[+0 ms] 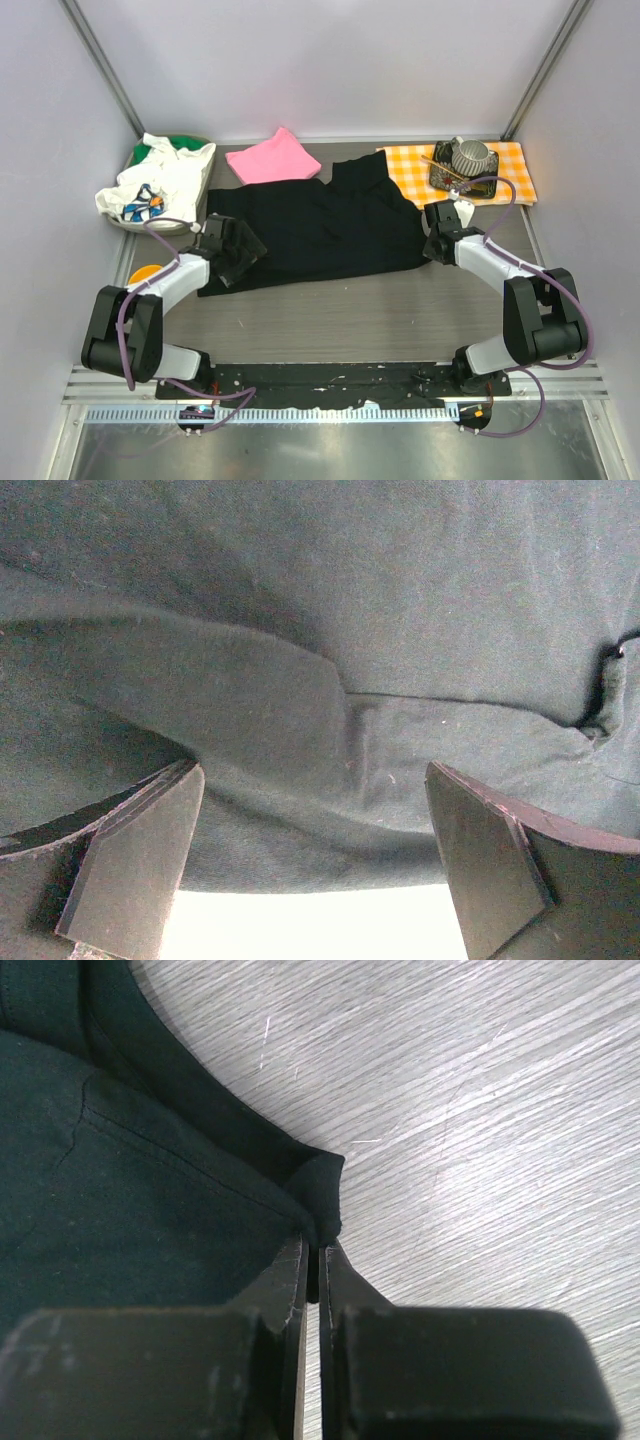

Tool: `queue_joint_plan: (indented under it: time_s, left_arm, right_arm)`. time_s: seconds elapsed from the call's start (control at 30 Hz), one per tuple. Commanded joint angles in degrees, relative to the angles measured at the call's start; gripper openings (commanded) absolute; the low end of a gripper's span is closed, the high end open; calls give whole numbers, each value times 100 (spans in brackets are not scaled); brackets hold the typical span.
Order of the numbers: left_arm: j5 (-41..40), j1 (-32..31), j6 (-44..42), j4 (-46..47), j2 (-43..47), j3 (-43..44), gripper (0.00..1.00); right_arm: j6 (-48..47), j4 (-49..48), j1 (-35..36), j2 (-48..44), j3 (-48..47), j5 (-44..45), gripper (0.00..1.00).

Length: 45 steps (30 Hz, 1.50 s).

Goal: Fold and stack the t-shirts

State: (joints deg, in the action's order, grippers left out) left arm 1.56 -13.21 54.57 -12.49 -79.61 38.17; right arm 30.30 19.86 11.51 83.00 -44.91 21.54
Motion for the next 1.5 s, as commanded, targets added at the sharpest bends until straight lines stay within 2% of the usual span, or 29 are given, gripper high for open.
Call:
queue_joint_plan:
  time_s: [0.0, 0.07, 0.1, 0.2, 0.27, 0.33, 0.4, 0.47, 0.5, 0.57, 0.6, 0.77, 0.93, 1.13, 1.47]
  left_arm:
    - [-376, 12, -262, -350, 42, -214, 100]
    - [-350, 12, -245, -350, 86, -222, 100]
    - [-315, 12, -236, -368, 95, -223, 100]
    - [-244, 12, -175, -525, 262, -135, 100]
    - [-244, 12, -113, -823, 516, -47, 100]
    - [-270, 12, -69, -1052, 762, 111, 100]
    - [-305, 12, -34, -1465, 1122, 347, 100]
    - [-323, 12, 1, -1781, 1412, 471, 100]
    - [-332, 3, 19, -1827, 1483, 567, 100]
    - [-393, 12, 89, -1880, 1615, 630, 100]
    - [-437, 12, 107, -1871, 1607, 656, 100]
    - [-508, 3, 63, -1599, 1055, 788, 100]
    - [-631, -6, 81, -1300, 693, 648, 100]
    - [-710, -23, 72, -1019, 342, 305, 100]
    - [-798, -41, 37, -878, 376, -257, 100]
  right_arm:
    - [-42, 80, -26, -3, -247, 738, 8]
    - [-25, 28, -26, -99, -247, 493, 29]
    - [-33, -8, -26, -161, -247, 378, 58]
    - [-77, -8, 87, -398, -456, 52, 82]
    - [-104, 202, 316, -565, -659, 200, 85]
    - [-165, 456, 711, -671, -1019, 473, 87]
    - [-244, 572, 1018, -706, -1369, 387, 87]
    - [-244, 555, 1125, -698, -1555, 36, 88]
    - [-166, 363, 1160, -680, -1652, -488, 88]
    - [-51, 55, 1169, -470, -1671, -1000, 87]
    - [-16, -164, 1170, -330, -1714, -1342, 87]
    - [-86, -614, 1178, 540, -1776, -1617, 86]
    - [-200, -1062, 1170, 1024, -1785, -1943, 85]
    - [-253, -1308, 1170, 1289, -1452, -2040, 83]
    - [63, -1582, 1178, 955, -195, -2066, 83]
